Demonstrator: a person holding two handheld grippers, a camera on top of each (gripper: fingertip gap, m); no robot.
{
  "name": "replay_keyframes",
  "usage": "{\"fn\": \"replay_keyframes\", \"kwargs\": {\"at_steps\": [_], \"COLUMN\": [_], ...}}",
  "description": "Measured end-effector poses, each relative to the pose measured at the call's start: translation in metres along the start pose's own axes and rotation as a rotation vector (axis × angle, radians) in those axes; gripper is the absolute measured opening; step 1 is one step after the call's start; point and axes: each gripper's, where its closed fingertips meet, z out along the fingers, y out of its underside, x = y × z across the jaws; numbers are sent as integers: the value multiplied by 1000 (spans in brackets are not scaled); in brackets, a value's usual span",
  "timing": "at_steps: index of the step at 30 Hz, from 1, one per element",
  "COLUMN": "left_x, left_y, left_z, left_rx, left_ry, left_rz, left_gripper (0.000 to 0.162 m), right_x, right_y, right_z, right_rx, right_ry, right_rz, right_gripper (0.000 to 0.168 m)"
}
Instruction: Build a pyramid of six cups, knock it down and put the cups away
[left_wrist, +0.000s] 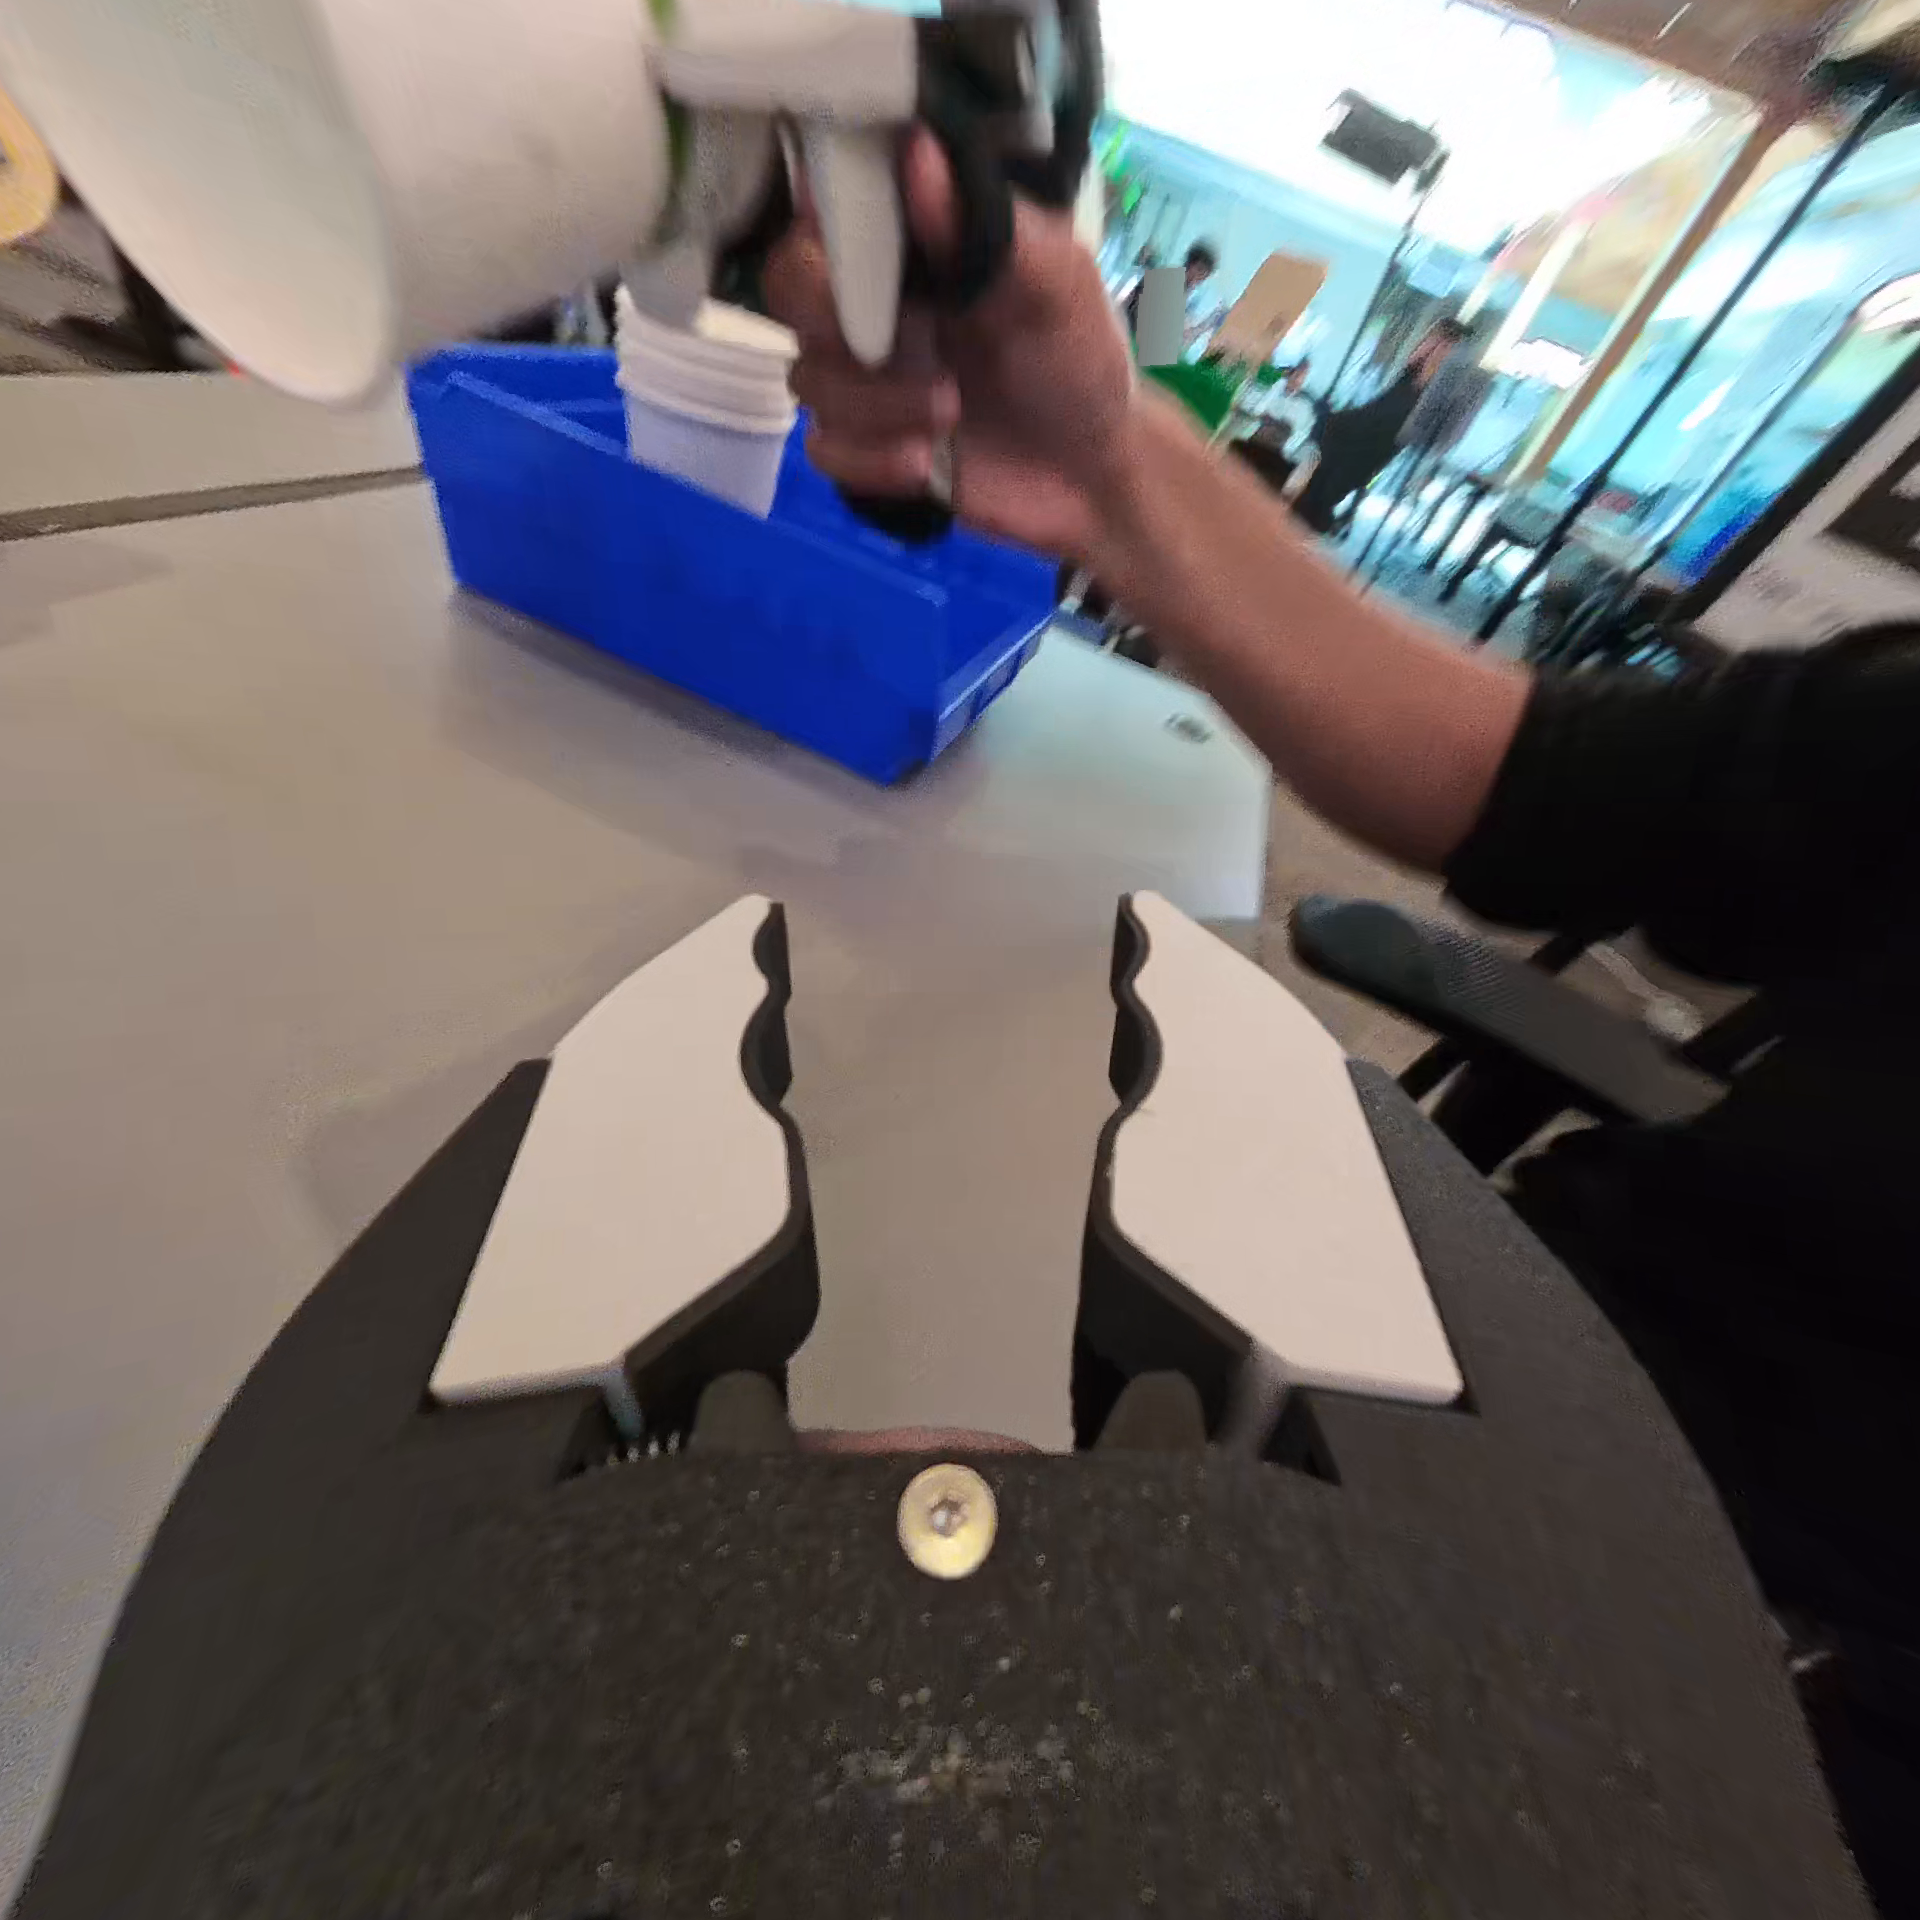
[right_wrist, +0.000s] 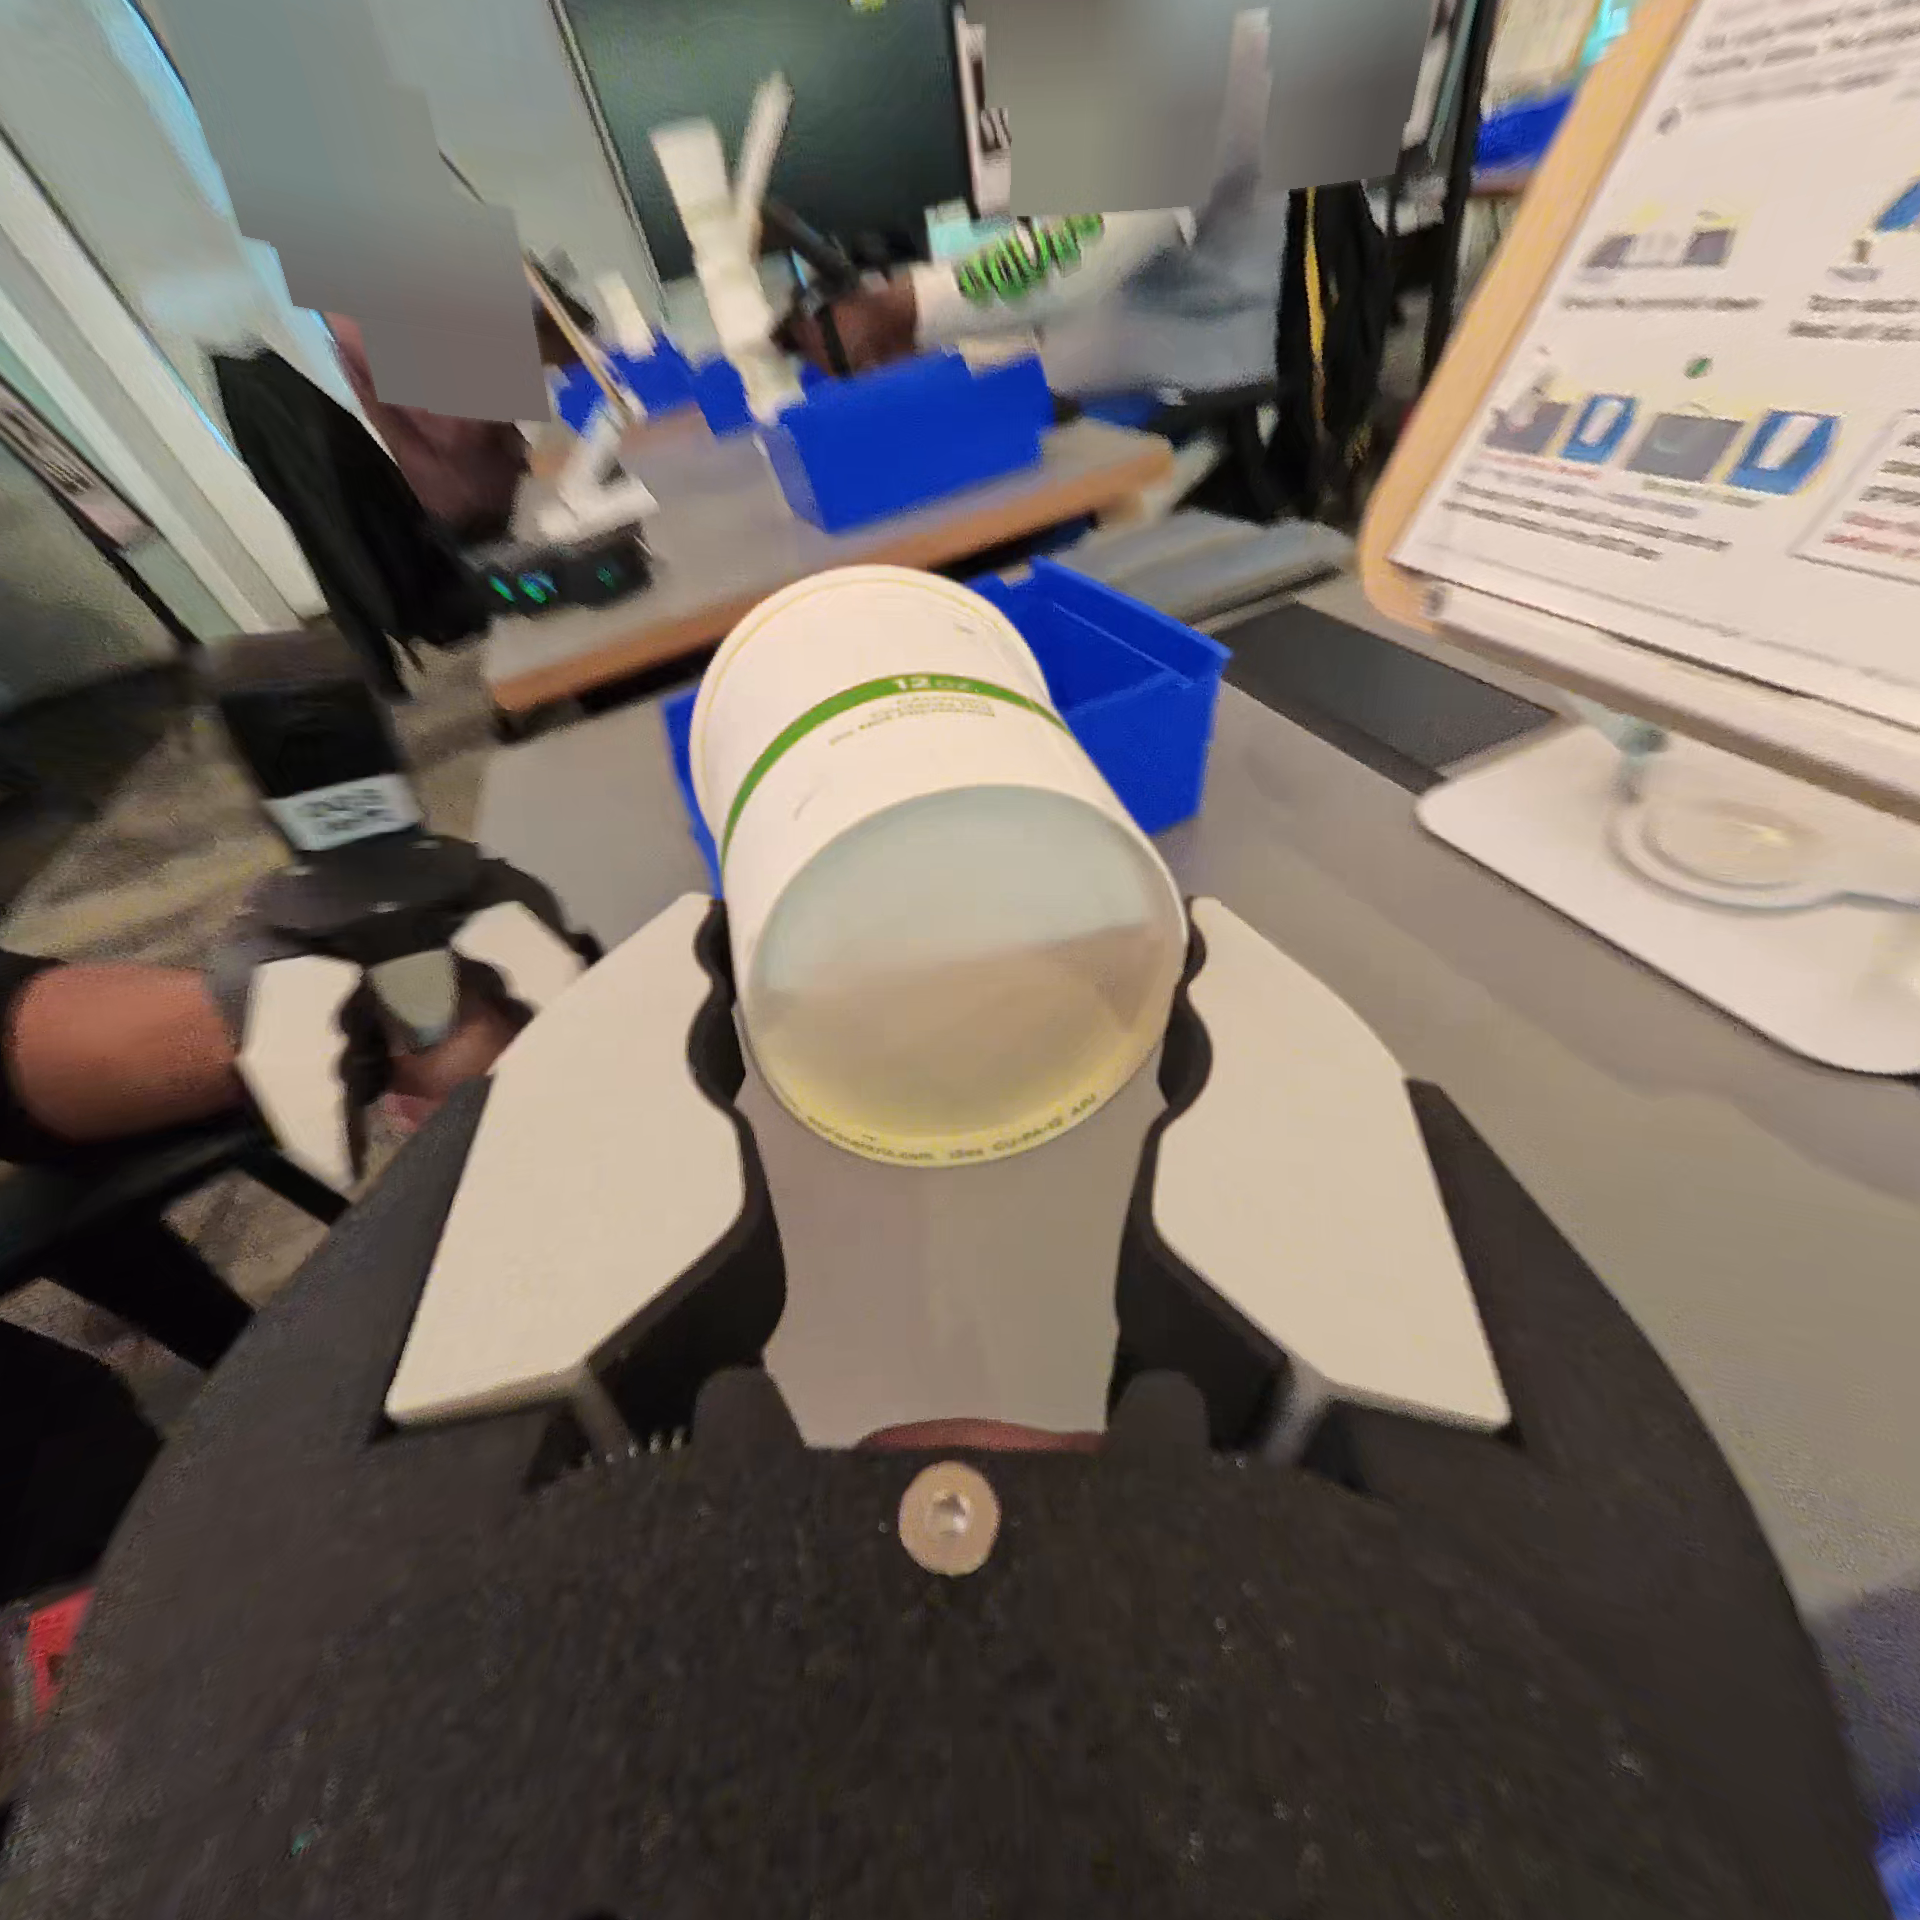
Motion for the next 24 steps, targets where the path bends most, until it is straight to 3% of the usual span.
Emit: {"fn": "replay_keyframes", "kwargs": {"at_steps": [4,10,12,15,18,24], "left_x": [9,-3,-7,-10,-9,-10], "left_y": [-24,-44,-47,-49,-48,-34], "left_z": [-11,-12,-11,-7,-4,2], "left_rx": [129,143,133,114,81,29], "left_ry": [67,-4,-15,7,57,83], "left_rz": [-18,88,101,111,99,104], "left_gripper": [54,49,45,19,3,2], "right_x": [-46,-73,-72,-76,-72,-64], "right_y": [24,58,59,59,64,82], "right_z": [-8,9,14,18,20,13], "right_rx": [163,116,121,133,126,-14], "right_ry": [-71,-159,-150,-177,-159,-194], "right_rz": [100,146,143,167,156,128], "right_gripper": [79,79,79,79,79,80]}}
